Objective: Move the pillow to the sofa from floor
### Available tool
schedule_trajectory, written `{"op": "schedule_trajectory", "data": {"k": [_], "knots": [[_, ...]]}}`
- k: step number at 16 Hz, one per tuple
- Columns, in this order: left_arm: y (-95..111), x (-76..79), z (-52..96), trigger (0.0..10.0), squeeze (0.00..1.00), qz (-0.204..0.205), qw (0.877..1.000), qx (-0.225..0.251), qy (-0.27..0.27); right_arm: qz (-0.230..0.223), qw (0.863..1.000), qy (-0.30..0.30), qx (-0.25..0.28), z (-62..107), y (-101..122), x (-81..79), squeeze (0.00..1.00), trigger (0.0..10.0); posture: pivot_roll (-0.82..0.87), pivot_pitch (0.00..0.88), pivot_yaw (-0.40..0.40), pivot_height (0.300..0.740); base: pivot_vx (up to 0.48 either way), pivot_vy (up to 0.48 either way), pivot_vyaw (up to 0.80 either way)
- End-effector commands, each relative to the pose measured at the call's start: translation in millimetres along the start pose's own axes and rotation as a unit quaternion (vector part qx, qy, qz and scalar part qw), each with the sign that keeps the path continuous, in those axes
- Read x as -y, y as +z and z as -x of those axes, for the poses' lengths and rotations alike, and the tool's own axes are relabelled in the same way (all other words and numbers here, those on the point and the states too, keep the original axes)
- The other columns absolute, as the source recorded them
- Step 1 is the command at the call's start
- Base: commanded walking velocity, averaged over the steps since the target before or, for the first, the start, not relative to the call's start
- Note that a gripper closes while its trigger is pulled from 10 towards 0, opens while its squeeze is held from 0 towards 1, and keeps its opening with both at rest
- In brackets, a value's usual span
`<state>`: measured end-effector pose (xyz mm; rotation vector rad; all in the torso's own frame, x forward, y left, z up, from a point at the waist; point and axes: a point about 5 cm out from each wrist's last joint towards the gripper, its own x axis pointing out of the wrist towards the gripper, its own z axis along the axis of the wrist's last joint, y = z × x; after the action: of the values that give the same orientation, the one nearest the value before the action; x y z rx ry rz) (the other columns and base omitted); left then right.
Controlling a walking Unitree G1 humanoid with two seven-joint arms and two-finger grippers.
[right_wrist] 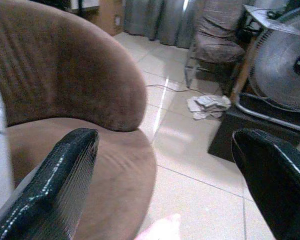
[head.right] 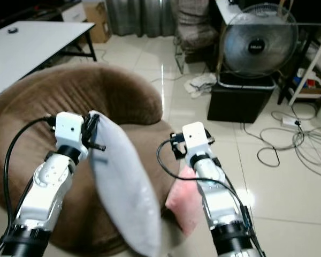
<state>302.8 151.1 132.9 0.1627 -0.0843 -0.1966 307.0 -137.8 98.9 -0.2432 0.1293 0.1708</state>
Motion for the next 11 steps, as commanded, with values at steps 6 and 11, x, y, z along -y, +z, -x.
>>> {"op": "schedule_trajectory", "data": {"k": [6, 11], "knots": [[33.2, 17.9, -13.4, 10.0, 0.00, -0.015, 0.989, 0.079, -0.121, -0.007, 1.000, -0.005, 0.005, 1.1, 2.5, 4.9, 0.00, 10.0, 0.07, 0.000, 0.093, 0.740, 0.141, 0.000, 0.00], [46.9, -13.9, -47.2, 10.0, 0.00, -0.090, 0.985, 0.070, -0.129, 0.016, 0.998, 0.066, 0.013, 6.6, 4.8, -7.1, 0.00, 10.0, 0.09, 0.000, 0.064, 0.740, 0.000, 0.000, 0.00]]}}
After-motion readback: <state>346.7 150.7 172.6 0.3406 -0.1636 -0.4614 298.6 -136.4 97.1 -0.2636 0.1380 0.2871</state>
